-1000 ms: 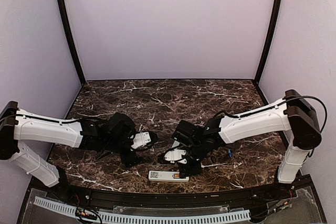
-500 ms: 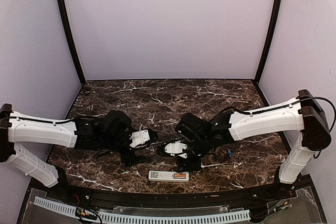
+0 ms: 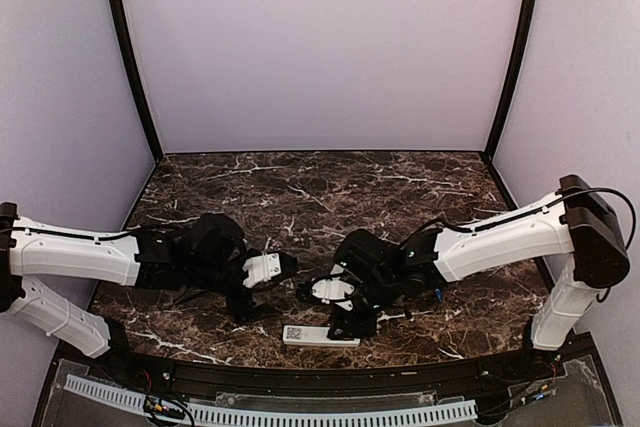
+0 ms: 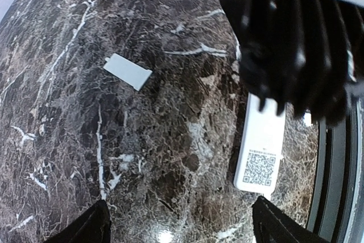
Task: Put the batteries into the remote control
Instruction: Press the battery in the battery compartment.
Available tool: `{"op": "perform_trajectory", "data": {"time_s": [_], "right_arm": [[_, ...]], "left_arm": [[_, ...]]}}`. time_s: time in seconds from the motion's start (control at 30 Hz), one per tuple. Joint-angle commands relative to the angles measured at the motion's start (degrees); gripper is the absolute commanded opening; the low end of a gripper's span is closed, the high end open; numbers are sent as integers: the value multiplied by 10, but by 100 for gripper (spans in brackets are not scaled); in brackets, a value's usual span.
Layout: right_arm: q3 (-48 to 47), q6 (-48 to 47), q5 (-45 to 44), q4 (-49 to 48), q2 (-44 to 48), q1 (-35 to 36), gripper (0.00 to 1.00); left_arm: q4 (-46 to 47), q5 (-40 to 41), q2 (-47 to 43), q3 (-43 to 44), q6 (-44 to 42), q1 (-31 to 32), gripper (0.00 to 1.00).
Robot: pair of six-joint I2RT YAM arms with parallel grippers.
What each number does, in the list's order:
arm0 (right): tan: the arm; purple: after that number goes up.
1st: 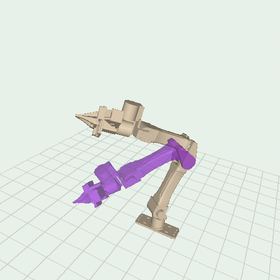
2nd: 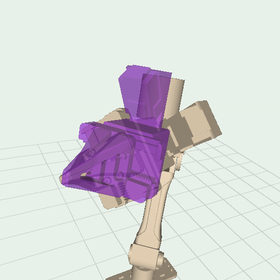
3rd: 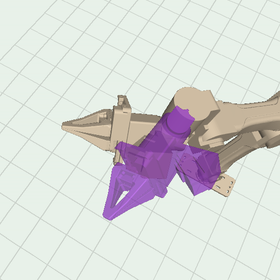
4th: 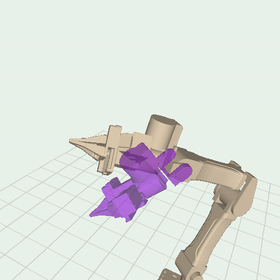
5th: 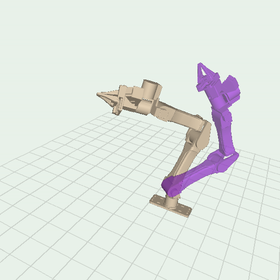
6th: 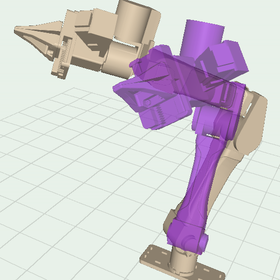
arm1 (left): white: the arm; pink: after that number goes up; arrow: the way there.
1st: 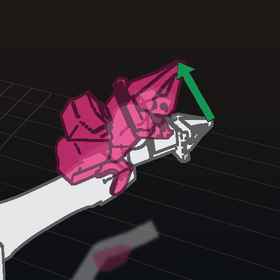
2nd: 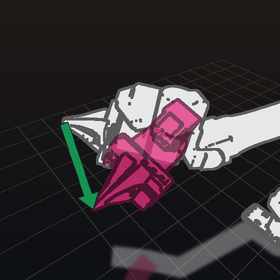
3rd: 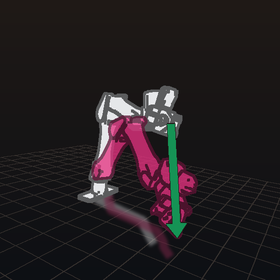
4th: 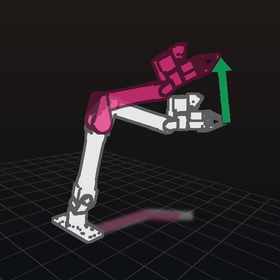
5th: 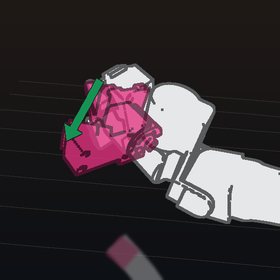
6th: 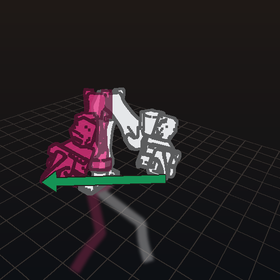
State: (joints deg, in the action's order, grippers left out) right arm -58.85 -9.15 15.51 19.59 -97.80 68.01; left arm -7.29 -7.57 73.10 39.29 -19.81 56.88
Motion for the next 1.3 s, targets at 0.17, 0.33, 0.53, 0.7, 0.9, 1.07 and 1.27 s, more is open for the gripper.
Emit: {"op": "perform_trajectory", "data": {"time_s": [0.17,0.33,0.53,0.7,0.9,1.07,1.27], "right_arm": [[48,126,-27,-66,42,-6,34],[65,299,-75,-74,84,-18,37],[66,465,-139,-22,107,-18,47],[59,540,-153,2,94,-12,53],[39,496,-134,-9,58,3,46],[44,404,-67,-65,56,18,40],[72,308,-32,-76,44,11,44]], "left_arm": [[-41,-36,50,-7,-85,46,86],[-40,-26,87,2,-113,56,86],[-53,-8,129,17,-122,85,86],[-46,29,157,26,-111,97,83],[-48,33,167,29,-105,100,80],[-44,41,163,27,-99,101,79],[-36,52,155,21,-91,100,79]]}}
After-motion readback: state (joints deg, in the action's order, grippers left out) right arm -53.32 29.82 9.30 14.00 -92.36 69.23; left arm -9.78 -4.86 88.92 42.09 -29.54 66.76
